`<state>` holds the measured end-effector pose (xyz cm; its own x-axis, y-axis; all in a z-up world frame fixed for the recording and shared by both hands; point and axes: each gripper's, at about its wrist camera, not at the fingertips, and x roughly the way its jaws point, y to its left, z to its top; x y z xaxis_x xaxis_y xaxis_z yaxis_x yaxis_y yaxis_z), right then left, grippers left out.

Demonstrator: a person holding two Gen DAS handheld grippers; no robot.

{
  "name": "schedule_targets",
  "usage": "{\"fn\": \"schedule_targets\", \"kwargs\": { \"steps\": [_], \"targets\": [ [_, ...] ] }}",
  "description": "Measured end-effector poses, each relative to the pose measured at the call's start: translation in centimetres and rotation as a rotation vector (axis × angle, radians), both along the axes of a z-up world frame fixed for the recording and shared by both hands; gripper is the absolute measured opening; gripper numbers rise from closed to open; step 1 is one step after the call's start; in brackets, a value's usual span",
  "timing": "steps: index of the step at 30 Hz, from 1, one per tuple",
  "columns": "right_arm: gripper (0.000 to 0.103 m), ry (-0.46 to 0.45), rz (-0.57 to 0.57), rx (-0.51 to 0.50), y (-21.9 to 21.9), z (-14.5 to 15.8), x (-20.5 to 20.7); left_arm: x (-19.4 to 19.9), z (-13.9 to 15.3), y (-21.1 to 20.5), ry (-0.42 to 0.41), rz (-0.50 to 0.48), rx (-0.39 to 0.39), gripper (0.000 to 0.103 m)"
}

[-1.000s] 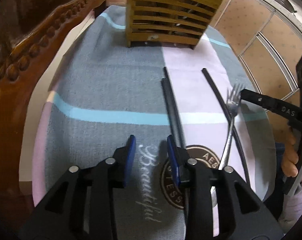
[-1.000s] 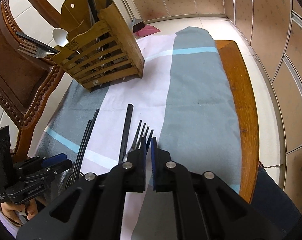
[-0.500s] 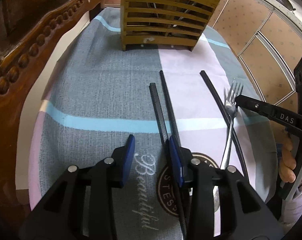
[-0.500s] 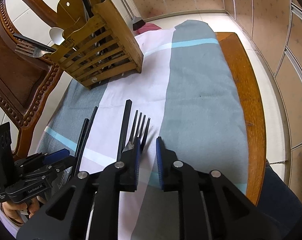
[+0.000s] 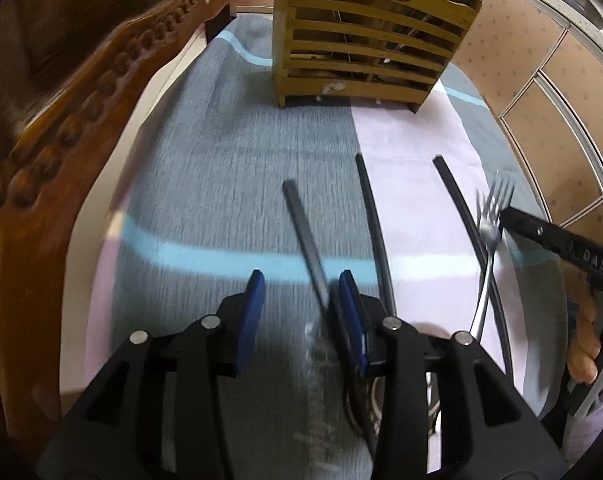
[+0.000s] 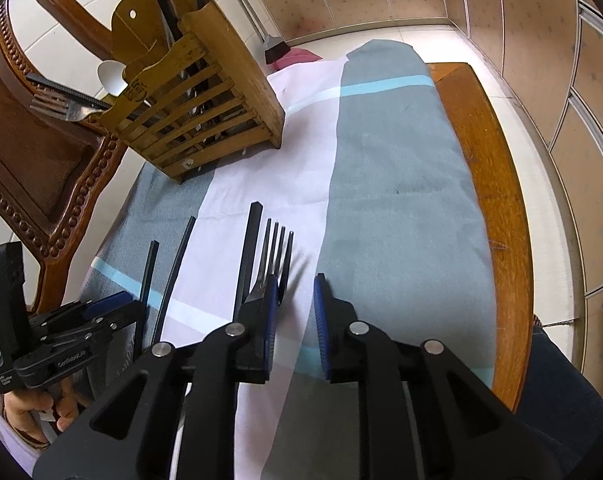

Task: Organize utensils
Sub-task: 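Grasp a black chopstick with the left gripper while the right gripper grasps a metal fork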

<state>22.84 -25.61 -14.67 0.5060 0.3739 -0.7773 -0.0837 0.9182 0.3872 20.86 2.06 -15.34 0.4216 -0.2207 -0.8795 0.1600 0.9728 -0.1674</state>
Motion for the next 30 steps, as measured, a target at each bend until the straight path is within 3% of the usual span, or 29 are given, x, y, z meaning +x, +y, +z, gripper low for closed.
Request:
{"fn": "schedule_targets", "kwargs": {
  "steps": [3, 9, 11, 13, 16, 24, 27, 30],
  "targets": [
    [0.019, -0.008, -0.005, 0.006, 0.0, 0.2, 0.2, 2.0, -0.1, -0.2, 0.009, 0.014, -0.029, 0.038],
    [0.019, -0.037, 0.017, -0.003, 0.6, 1.0, 1.2, 3.9, -0.1, -1.1, 0.0, 0.017, 0.002, 0.038],
    [0.02, -0.054, 0.031, -0.01, 1.0, 1.1, 1.4, 4.2, -0.2, -0.9, -0.013, 0.048, -0.004, 0.019],
    [0.022, -0.063, 0.037, -0.005, 1.1, 1.0, 1.5, 4.4, -0.3, -0.7, -0.019, 0.058, -0.012, 0.01],
    [0.023, -0.06, 0.045, -0.003, 1.2, 0.6, 1.7, 4.5, -0.3, -0.7, -0.026, 0.051, -0.022, 0.009],
    [0.022, -0.041, 0.049, 0.029, 0.9, -0.2, 2.3, 5.4, -0.2, -2.6, -0.021, 0.02, 0.045, 0.011],
    [0.008, -0.049, 0.054, 0.041, 0.9, 0.1, 2.0, 6.1, -0.2, -3.4, -0.022, 0.013, 0.063, 0.01],
    [0.003, -0.073, 0.063, 0.041, 1.0, 1.0, 1.5, 6.2, 0.0, -3.5, -0.018, 0.021, 0.027, 0.008]
  ]
}}
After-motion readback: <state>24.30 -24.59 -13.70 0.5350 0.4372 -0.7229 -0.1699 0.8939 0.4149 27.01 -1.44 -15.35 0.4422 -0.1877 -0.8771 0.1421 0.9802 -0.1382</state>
